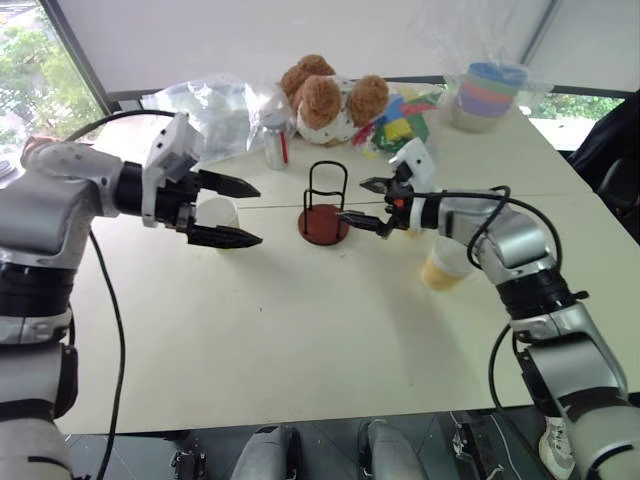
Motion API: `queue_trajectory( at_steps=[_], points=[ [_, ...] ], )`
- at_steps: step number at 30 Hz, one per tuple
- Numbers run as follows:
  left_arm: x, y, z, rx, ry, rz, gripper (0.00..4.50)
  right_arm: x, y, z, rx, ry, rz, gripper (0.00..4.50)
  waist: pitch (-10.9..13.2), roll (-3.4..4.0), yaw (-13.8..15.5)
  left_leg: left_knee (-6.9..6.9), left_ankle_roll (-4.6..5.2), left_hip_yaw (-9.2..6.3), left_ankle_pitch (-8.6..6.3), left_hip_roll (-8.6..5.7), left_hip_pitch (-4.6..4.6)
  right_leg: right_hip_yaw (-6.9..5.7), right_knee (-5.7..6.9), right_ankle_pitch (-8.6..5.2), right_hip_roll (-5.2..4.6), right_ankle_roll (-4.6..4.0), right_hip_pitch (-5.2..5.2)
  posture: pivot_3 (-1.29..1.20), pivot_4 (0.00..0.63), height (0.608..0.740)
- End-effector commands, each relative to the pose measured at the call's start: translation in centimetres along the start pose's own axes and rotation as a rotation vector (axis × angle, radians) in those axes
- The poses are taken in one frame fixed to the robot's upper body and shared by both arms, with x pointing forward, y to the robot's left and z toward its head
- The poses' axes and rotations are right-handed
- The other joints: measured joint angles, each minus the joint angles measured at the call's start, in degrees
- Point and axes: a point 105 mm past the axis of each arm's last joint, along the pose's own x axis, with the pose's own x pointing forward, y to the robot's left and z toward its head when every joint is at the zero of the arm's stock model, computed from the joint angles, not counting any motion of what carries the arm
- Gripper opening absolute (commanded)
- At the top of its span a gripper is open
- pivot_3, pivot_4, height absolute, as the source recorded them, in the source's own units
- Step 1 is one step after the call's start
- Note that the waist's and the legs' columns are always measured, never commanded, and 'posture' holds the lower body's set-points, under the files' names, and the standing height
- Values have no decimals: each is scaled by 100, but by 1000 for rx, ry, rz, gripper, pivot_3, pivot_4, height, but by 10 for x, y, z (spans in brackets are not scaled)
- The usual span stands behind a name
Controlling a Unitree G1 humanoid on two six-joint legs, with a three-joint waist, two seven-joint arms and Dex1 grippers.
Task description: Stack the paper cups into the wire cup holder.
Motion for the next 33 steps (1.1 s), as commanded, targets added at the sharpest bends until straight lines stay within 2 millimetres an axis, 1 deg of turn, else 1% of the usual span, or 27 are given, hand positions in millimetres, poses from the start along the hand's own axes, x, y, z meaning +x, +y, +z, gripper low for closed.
queue_trajectory(
  at_steps=[1,3,6,11,12,13,14,15,17,19,21,24,28,30,33],
  points=[
    [-18,6,0,19,11,96,4464,6,1,20,17,-94,48,4500,0,0,-20,0,-1,3,1,0,1,0,0,0,0,0,0,0,150,740],
    [-23,10,-4,1,4,133,4464,11,4,20,38,-112,69,4500,0,0,-11,0,-6,3,4,0,1,0,2,0,0,0,0,0,150,740],
    [-27,11,-8,-32,-4,148,4500,18,0,17,58,-116,45,3666,0,0,-22,1,-10,1,7,0,1,0,6,0,1,0,-1,0,150,740],
    [-27,7,-14,-68,-10,147,4500,23,-2,15,72,-127,34,936,0,0,-14,0,-12,-1,8,0,1,0,7,0,2,0,-2,0,150,740],
    [-26,6,-14,-70,-9,143,4500,23,-2,16,73,-130,34,424,0,1,-21,0,-12,-1,8,0,1,0,7,0,2,0,-2,0,150,740],
    [-24,5,-14,-71,-8,139,4500,23,-2,17,71,-136,32,66,1,1,-27,0,-12,0,8,0,1,0,7,0,2,0,-2,0,150,740],
    [-24,4,-15,-71,-8,136,4500,22,-1,18,70,-140,31,66,0,0,-30,0,-13,0,9,0,2,0,8,0,2,0,-3,0,150,740],
    [-23,4,-14,-71,-9,135,4500,20,-2,24,64,-163,12,66,0,0,-29,0,-14,-1,9,2,2,-1,8,0,4,0,-3,0,150,740],
    [-23,4,-14,-69,-9,136,4500,13,-1,44,35,-218,-35,66,1,2,-26,0,-17,0,11,1,1,0,9,0,4,0,-3,0,150,740],
    [-23,5,-14,-66,-10,139,4500,6,2,63,45,-251,-112,66,1,3,-24,-1,-18,-2,11,2,0,0,14,0,4,0,-7,0,150,740],
    [-24,6,-13,-61,-10,146,4500,0,8,71,83,-231,-228,66,1,3,-24,-2,-21,-2,13,2,-3,0,19,0,3,0,-14,0,150,740],
    [-26,8,-13,-58,-12,153,4500,-4,31,65,149,-150,-357,66,-2,0,-24,-2,-28,-8,16,4,-2,-3,33,0,3,0,-17,0,150,740],
    [-24,11,-14,-59,-14,153,4500,-3,56,59,227,-89,-444,66,-3,1,-23,-1,-38,-8,22,2,0,-3,48,-1,3,-1,-19,0,150,740],
    [-21,12,-15,-58,-14,146,4500,0,62,52,260,-47,-474,66,-3,0,-9,1,-41,-6,26,0,0,-3,50,-1,3,-2,-19,0,150,740],
    [-19,12,-16,-60,-15,137,4500,3,69,31,290,41,-499,66,-8,-8,10,3,-41,-10,27,-1,5,-2,64,-1,3,-2,-18,0,150,740]
  ],
)
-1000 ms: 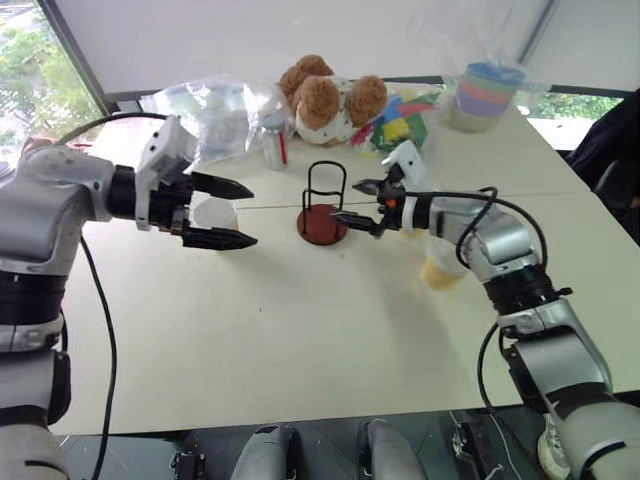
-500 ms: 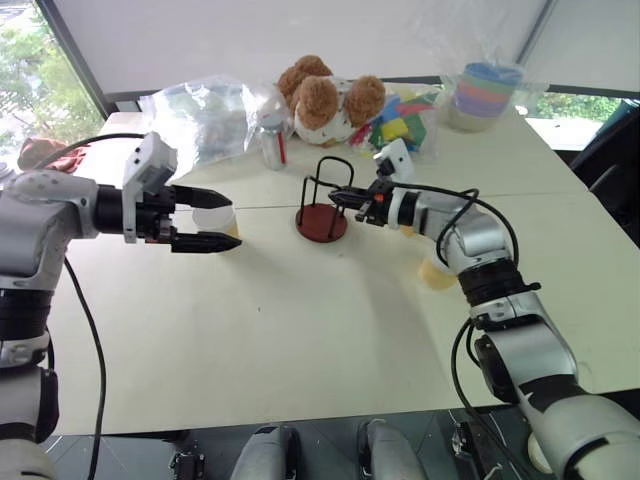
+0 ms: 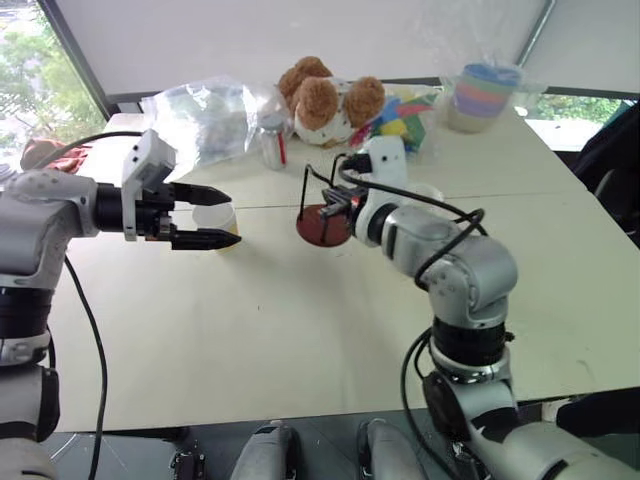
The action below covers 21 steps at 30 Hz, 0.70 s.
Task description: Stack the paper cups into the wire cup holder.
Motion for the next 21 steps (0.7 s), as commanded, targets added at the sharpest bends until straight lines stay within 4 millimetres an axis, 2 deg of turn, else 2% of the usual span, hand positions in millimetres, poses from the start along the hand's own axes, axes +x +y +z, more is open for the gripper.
queue_trajectory(
  at_steps=[1,5,8,12,21],
  points=[
    [-1,0,12,51,-21,-4,4500,-5,-2,-13,-5,41,-65,66,-4,-7,3,0,0,-3,0,0,3,0,4,0,0,0,2,0,150,740],
    [1,-2,8,41,-18,-17,4500,-5,6,-33,4,127,-67,66,-5,-8,-37,-1,1,-2,0,-1,6,1,9,0,1,0,-1,0,150,740],
    [4,-3,6,37,-17,-23,4500,-7,10,-40,12,164,-59,66,-5,-8,-46,-1,1,-2,0,1,13,2,16,0,3,-1,-1,0,150,740],
    [5,-3,3,34,-14,-24,4500,-12,10,-38,10,165,-61,66,-5,-9,-29,-1,1,-3,0,2,15,3,19,-1,3,-1,1,0,150,740],
    [7,-1,1,29,-6,-31,4500,-31,15,-21,-76,95,16,66,-5,-8,-29,-3,2,-5,-1,1,15,2,18,-1,3,-1,1,0,150,740]
  ],
)
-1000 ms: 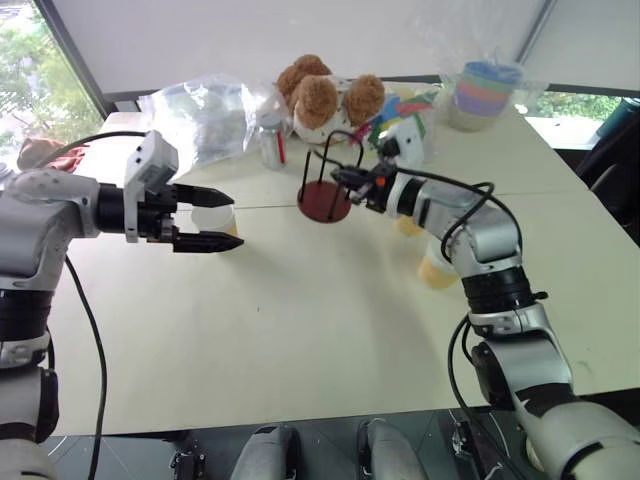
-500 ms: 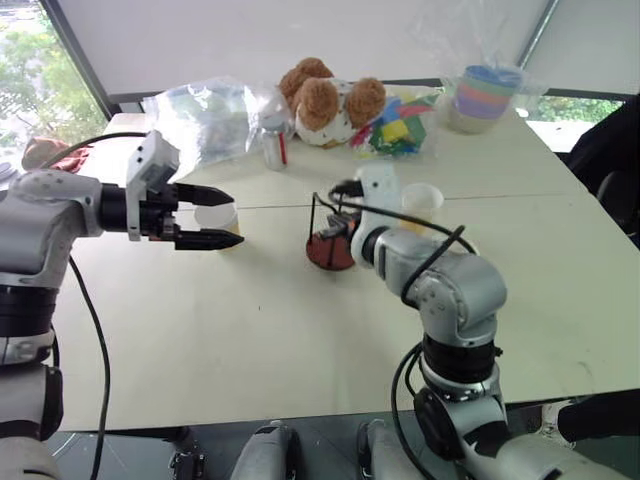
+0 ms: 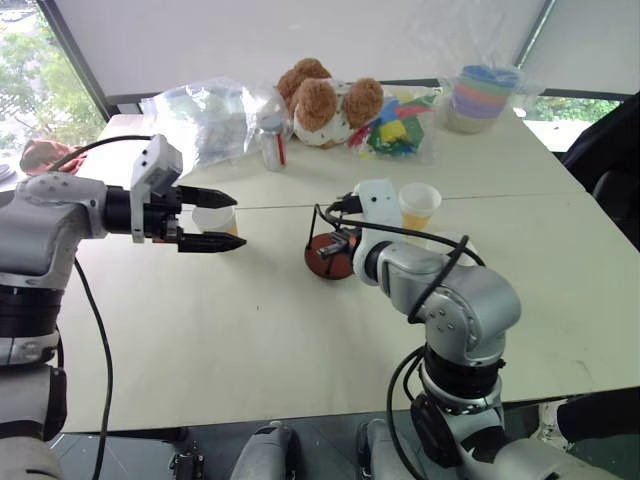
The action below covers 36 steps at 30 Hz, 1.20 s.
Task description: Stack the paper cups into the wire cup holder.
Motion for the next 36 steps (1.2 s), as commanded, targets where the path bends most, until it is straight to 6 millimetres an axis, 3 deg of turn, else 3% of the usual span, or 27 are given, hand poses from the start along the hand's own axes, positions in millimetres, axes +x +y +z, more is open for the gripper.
queue_trajectory(
  at_steps=[1,5,11,17,20,21,22,24,32,36],
  points=[
    [1,0,5,32,-4,-4,4500,-13,6,16,-62,-84,34,66,0,0,-2,0,0,1,0,0,0,0,0,0,0,0,0,0,150,740],
    [2,1,4,31,-1,-10,4500,-17,6,20,-99,-103,31,66,0,0,-12,0,1,1,0,0,0,0,0,0,0,0,-1,0,150,740],
    [5,3,4,37,3,-25,4500,-13,25,13,-52,-79,129,66,0,0,-13,0,1,1,0,1,0,0,0,0,1,0,-1,0,150,740],
    [6,5,4,42,6,-25,4500,-9,29,1,2,-39,172,66,0,-1,7,0,1,1,0,-1,0,1,0,0,0,0,0,0,150,740],
    [7,5,5,45,2,-25,4500,-8,29,-8,4,-8,178,1023,0,-1,-3,0,1,0,0,0,0,0,0,0,0,0,0,0,150,740],
    [7,6,4,46,1,-24,4500,-8,29,-9,4,-4,182,1644,0,-1,-7,0,1,0,0,0,0,0,0,0,0,0,0,0,150,740],
    [7,6,4,46,1,-23,4500,-8,29,-9,3,-3,184,1944,0,-1,-9,-1,1,0,0,0,0,0,0,0,0,0,0,0,150,740],
    [7,7,4,47,1,-22,4500,-8,30,-8,-3,-5,193,2964,0,-1,-12,0,1,1,0,0,0,1,-1,0,0,0,0,0,150,740],
    [8,10,4,51,-2,-24,4500,-32,31,19,-60,-129,338,2964,0,-1,6,0,2,-1,-1,0,0,0,-1,0,0,0,0,0,150,740],
    [7,13,6,51,-3,-32,4500,-51,18,30,-102,-167,435,2964,1,-2,19,0,10,-1,-5,0,0,0,-1,0,0,0,0,0,150,740]
  ],
)
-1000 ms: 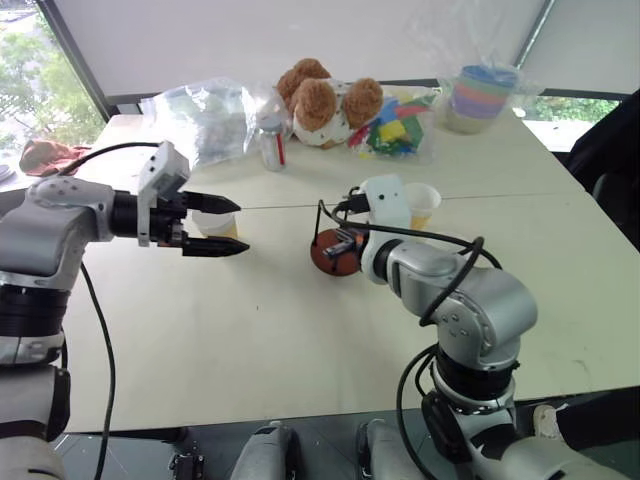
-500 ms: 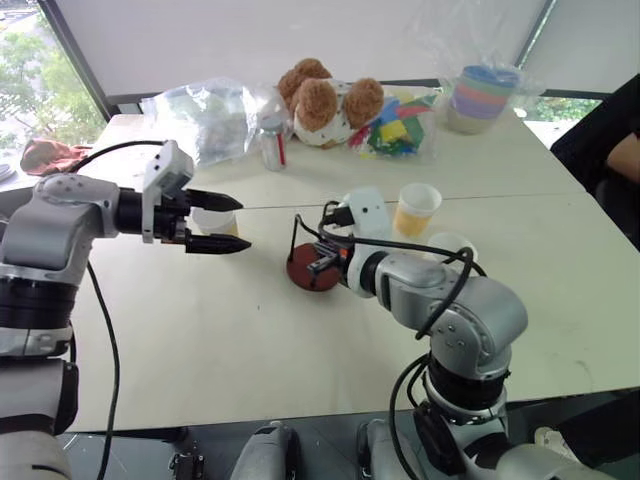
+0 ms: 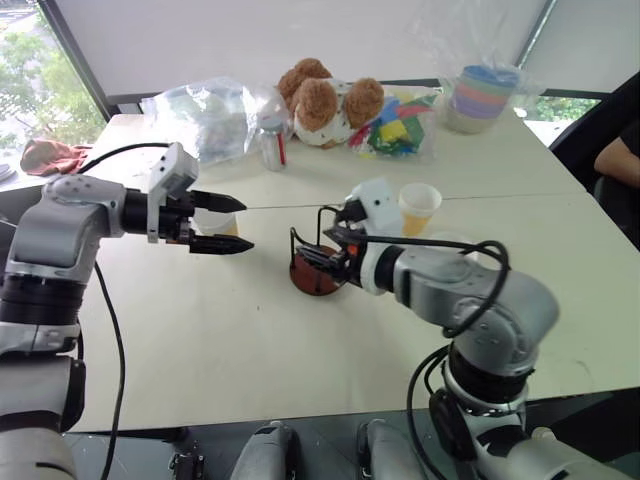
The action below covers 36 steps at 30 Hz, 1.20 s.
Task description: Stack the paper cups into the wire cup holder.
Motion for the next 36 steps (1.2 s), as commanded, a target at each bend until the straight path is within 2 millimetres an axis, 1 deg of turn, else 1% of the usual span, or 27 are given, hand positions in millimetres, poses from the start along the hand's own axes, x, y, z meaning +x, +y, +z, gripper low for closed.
queue_trajectory(
  at_steps=[1,2,5,6,8,9,11,13,14,15,16,18,20,22,25,27,30,33,36],
  points=[
    [-5,3,15,46,-14,-2,4500,-28,0,20,-108,-29,133,2964,2,0,18,1,11,0,-6,0,-1,0,-2,0,0,0,1,0,150,740],
    [-5,2,17,43,-22,-11,4500,-36,-1,22,-148,-8,168,2964,3,0,30,2,21,1,-12,-1,-1,0,-5,0,-1,0,3,0,150,740],
    [-4,-3,24,34,-54,-55,4500,-59,-14,33,-149,8,222,2964,3,-3,17,3,37,0,-21,0,0,-1,-12,0,-4,0,8,0,150,740],
    [-2,-7,28,29,-70,-83,4500,-71,-22,41,-135,-2,228,2964,3,-3,13,2,37,1,-21,1,0,-1,-13,0,-3,0,8,0,150,740],
    [4,-16,30,32,-74,-137,4500,-101,-31,53,-141,-10,266,2964,10,3,35,0,37,2,-21,3,1,-1,-14,0,-1,0,7,0,150,740],
    [7,-22,31,35,-71,-163,4500,-113,-43,56,-142,9,228,2964,11,3,43,0,39,2,-22,2,-5,-1,-23,0,-2,0,7,0,150,740],
    [10,-29,32,37,-66,-195,4500,-125,-71,54,-147,72,105,2964,10,1,53,1,47,1,-27,1,-14,-1,-41,0,-2,1,9,0,150,740],
    [13,-37,31,52,-43,-225,4500,-134,-109,48,-142,134,-41,2964,6,-5,22,1,53,6,-31,0,-15,1,-68,0,-2,1,18,0,150,740],
    [16,-42,28,75,-13,-234,4500,-140,-133,38,-155,197,-126,2964,6,-5,3,0,53,10,-31,0,-14,5,-70,0,-3,1,19,0,150,740],
    [18,-45,25,94,12,-239,4500,-145,-151,27,-167,262,-174,2964,5,-6,-11,2,54,20,-31,-1,-13,10,-73,1,-3,2,18,0,150,740],
    [20,-47,22,111,32,-238,4500,-148,-163,16,-182,314,-193,2964,6,-7,-11,2,55,26,-32,-2,-6,16,-75,1,-5,2,21,0,150,740],
    [23,-50,19,130,50,-228,4500,-150,-177,-2,-207,387,-196,2964,7,-4,-12,3,56,35,-32,-1,-1,22,-81,1,-7,2,19,0,150,740],
    [23,-52,18,139,54,-218,4500,-149,-184,-16,-220,437,-174,2964,9,0,-6,3,55,37,-32,5,1,24,-74,1,-4,2,11,0,150,740],
    [24,-52,18,149,52,-194,4500,-147,-190,-24,-223,462,-165,2964,11,7,10,2,50,35,-29,6,1,23,-68,1,-2,2,8,0,150,740],
    [23,-51,18,167,54,-150,4500,-139,-196,-34,-177,465,-157,2964,11,7,21,2,37,35,-22,7,-1,23,-69,1,-3,2,8,0,150,740],
    [23,-52,18,176,62,-129,4500,-134,-199,-38,-154,463,-154,2964,11,6,24,5,35,36,-20,6,-1,23,-72,1,-4,2,10,0,150,740],
    [24,-54,15,165,68,-117,4500,-127,-201,-37,-92,426,-147,2964,12,7,40,5,27,34,-15,5,-3,22,-72,1,-5,2,10,0,150,740],
    [25,-54,10,155,85,-105,4500,-125,-205,-33,-54,406,-155,2964,12,7,54,5,22,32,-13,3,-5,21,-73,1,-5,2,11,0,150,740],
    [25,-53,9,152,86,-97,4500,-125,-205,-37,-46,428,-150,2964,12,7,54,4,22,31,-13,3,-6,19,-73,1,-5,2,11,0,150,740]
  ],
)
